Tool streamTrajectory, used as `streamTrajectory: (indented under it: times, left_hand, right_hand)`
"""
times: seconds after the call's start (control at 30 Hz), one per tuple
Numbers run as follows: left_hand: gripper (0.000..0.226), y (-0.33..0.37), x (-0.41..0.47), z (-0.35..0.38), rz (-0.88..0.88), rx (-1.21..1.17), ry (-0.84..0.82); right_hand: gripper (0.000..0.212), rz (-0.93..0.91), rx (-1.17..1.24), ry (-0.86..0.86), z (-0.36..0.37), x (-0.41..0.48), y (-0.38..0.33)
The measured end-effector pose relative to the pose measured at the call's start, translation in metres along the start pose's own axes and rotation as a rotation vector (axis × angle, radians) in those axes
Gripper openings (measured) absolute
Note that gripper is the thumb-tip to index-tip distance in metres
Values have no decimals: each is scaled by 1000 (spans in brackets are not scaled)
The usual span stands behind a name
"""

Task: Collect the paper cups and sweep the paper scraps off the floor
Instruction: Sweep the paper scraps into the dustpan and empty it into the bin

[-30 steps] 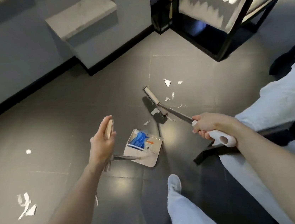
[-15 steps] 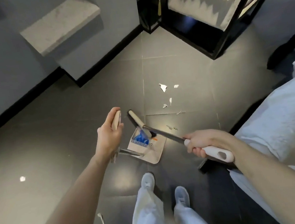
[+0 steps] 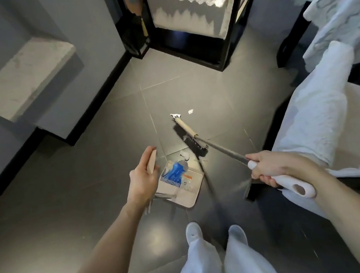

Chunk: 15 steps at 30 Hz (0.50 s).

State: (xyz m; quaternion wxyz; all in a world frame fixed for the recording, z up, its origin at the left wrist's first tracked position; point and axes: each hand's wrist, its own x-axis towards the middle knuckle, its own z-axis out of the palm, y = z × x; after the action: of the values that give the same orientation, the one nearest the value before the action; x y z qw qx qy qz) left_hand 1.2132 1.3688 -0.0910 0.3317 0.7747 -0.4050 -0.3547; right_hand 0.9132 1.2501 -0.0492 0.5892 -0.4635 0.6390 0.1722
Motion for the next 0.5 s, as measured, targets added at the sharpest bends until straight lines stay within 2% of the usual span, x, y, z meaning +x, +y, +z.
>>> streamTrajectory:
  times: [0.13,0.23,0.37,0.5]
  left_hand:
    - [45,6,18,3,31,10,-18]
    - [44,6,30,3,36,10,-20]
    - [48,15,40,7,40,-15,-25]
    - [46,22,50,9,52,-52,4]
  right_hand:
    - [74,16,48,84,0,28,3]
    - [70,25,-34,93,15,46,2]
    - [72,38,25,30,50,46,4]
    - [65,122,285,-127,60,32,1]
